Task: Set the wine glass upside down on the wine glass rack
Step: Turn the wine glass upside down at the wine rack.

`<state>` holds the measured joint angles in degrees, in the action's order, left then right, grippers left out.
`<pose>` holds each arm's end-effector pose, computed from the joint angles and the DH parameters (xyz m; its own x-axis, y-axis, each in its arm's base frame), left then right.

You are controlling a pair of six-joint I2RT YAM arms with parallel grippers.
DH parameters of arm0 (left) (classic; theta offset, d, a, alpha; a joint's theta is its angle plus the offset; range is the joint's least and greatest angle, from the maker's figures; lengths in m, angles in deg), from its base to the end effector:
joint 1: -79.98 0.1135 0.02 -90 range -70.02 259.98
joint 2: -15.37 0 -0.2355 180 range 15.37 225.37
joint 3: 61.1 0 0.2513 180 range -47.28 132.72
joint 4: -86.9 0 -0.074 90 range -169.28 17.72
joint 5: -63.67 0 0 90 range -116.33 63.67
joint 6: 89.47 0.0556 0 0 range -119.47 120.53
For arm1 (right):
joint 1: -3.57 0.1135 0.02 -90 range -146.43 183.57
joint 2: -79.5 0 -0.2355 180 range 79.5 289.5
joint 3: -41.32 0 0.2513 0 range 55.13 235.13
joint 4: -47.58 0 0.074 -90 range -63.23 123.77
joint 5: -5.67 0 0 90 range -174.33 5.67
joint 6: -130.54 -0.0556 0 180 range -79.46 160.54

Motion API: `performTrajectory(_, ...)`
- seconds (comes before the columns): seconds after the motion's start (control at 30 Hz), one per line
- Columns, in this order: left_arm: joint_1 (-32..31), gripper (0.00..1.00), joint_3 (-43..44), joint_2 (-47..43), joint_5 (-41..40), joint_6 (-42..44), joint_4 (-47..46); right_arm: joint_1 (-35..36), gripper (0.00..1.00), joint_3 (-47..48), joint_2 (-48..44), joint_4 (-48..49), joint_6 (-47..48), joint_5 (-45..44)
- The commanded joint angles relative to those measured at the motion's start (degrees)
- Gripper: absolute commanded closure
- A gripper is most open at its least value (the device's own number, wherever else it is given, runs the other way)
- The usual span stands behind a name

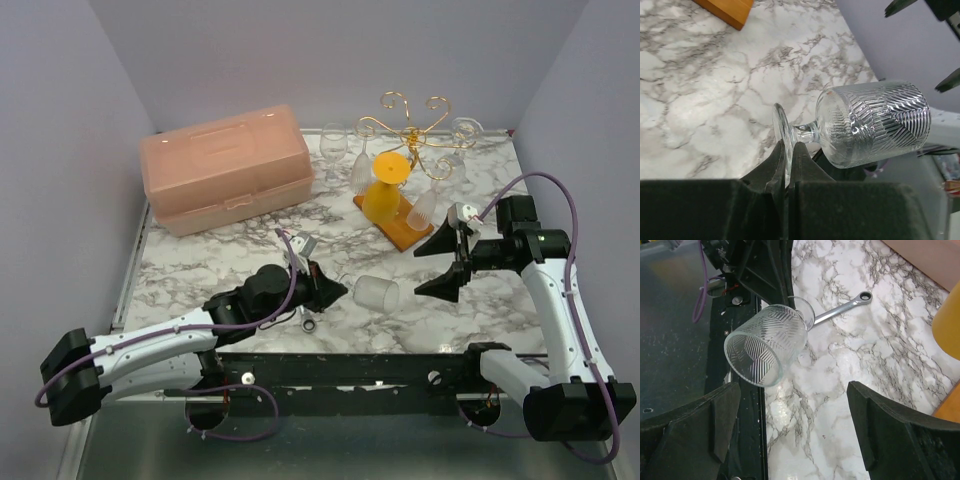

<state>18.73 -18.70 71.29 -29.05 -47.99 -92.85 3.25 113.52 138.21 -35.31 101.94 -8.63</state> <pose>0.1265 -0.2251 0.2190 -0.7153 -0.2520 -0.6518 0.4796 0.5013 -0.7202 0.1732 0.0529 0.2912 -0.1500 -0.2160 -0.9648 -0.9844 0.1237 0.1253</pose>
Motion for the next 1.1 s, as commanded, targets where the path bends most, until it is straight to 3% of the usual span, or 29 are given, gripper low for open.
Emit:
performTrajectory(0.0,-0.22,1.00,0.61,-8.34,-3.04,15.19,11.38,0.31,0.04,4.65,0.40,-7.41,2.84,-2.29)
performTrajectory(0.17,-1.65,1.00,5.22,-10.82,-1.32,26.96,20.57,0.27,0.03,8.64,1.26,-7.80,-0.71,-2.06)
performTrajectory(0.47,-10.18,1.00,10.93,-11.35,-9.05,48.95,26.65,0.32,0.00,10.99,-3.27,13.87,-32.90,-9.69)
performTrajectory(0.8,-18.04,1.00,11.61,-13.13,-18.97,66.99,25.24,0.32,0.00,13.32,-1.28,17.61,-42.07,-7.04)
performTrajectory(1.07,-25.02,1.00,12.44,-8.70,-27.83,78.29,22.14,0.32,0.00,13.51,-0.83,20.10,-47.78,-4.05)
